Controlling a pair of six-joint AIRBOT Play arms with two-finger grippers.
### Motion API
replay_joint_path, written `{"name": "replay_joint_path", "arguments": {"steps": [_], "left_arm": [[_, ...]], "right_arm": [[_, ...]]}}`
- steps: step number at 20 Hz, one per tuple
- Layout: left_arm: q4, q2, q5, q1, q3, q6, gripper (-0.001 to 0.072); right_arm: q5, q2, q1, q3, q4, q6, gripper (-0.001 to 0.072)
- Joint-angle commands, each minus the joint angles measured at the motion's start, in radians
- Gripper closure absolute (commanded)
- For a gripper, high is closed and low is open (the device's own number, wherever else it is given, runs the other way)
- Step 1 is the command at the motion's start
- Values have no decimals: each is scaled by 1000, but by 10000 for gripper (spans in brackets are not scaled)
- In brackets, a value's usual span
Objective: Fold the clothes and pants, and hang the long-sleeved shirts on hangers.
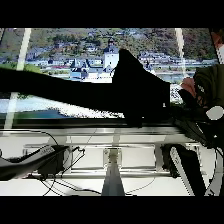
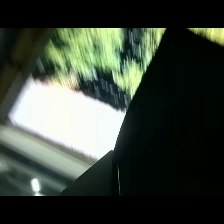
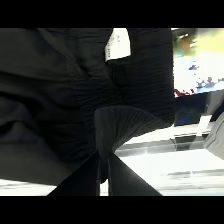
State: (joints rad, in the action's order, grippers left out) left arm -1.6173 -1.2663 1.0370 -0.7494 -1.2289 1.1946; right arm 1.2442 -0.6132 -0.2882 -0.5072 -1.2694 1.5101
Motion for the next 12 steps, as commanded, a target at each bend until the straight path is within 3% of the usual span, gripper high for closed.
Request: {"name": "replay_joint_path", "arguments": {"steps": [1, 3, 12], "left_arm": [[-89, -35, 138, -85, 166, 18, 699], [-174, -50, 146, -110, 193, 18, 698], [-178, -99, 146, -131, 193, 17, 697]], "right_arm": [[22, 0, 0, 0, -19, -4, 695], [84, 0, 0, 0, -51, -5, 695], [185, 0, 0, 0, -105, -5, 695]]}}
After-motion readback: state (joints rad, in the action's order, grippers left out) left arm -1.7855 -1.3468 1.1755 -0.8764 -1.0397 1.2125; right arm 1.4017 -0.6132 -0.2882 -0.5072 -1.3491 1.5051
